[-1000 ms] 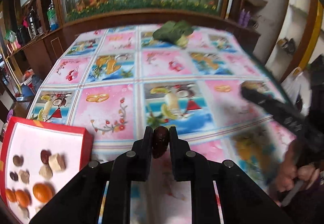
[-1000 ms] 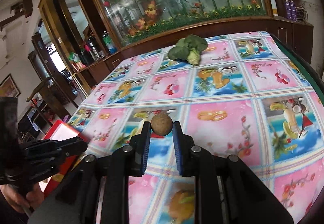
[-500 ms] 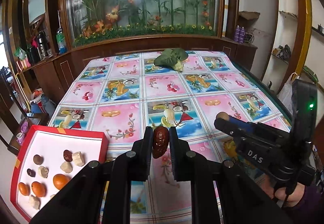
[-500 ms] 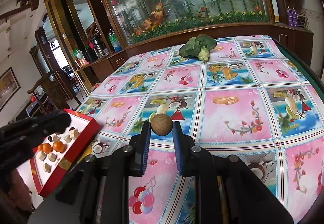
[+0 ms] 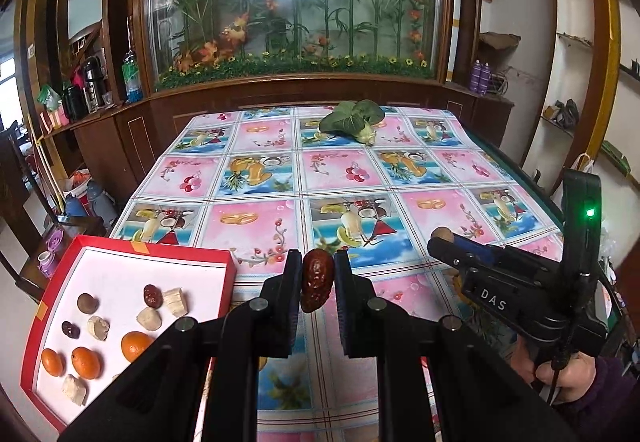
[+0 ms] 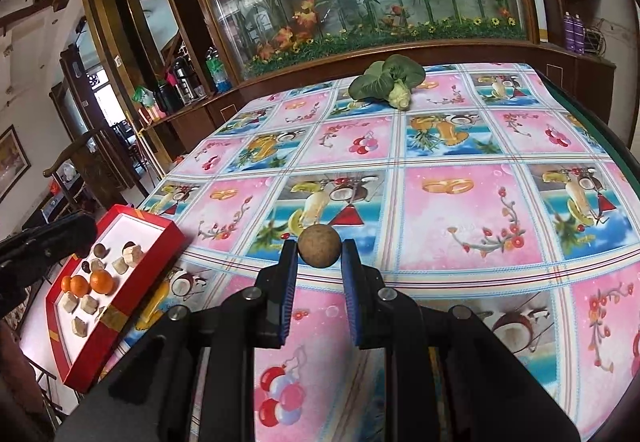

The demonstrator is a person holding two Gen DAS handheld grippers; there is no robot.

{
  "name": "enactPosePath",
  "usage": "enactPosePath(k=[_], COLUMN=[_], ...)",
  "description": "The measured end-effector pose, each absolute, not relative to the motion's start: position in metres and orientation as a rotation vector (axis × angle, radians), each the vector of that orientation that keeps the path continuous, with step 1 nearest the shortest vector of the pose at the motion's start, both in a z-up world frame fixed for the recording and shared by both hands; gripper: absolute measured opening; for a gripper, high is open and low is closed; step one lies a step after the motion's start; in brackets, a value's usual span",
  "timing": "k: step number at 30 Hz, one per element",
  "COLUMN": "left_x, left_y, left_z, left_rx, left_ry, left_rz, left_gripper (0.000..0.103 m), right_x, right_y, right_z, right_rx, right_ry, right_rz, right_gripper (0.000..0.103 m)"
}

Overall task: Organize fruits
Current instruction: 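Carry the nut and date over the white tray and open both tools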

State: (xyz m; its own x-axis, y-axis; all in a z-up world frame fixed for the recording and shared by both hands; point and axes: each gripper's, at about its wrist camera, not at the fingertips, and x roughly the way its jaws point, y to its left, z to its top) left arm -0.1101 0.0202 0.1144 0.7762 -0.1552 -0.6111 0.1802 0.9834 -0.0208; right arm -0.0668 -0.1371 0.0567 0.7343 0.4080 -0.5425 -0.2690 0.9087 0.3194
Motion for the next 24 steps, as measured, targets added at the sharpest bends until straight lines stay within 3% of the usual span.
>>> enactPosePath(k=[6, 14, 24], left_x=[-0.116, -0.14, -0.155], left_y=[0.04, 0.135, 0.209], left_z=[0.116, 0.117, 0.078], left_rx=[0.021, -0.022, -0.053], left_ry=[0.647, 0.624, 0.726], left_rz=[-0.169, 0.045, 0.235], left_gripper=[0.014, 0.014, 0.014], right_x=[-0.069, -0.085, -0.12], right_y=[-0.106, -0.018, 0.075], right_z=[0.063, 0.085, 0.078], right_rx=[0.235, 0.137, -0.008], right_ry=[0.657, 0.65, 0.692], right_rz=[0.437, 0.624, 0.829], right_gripper=[0.024, 0.024, 0.024])
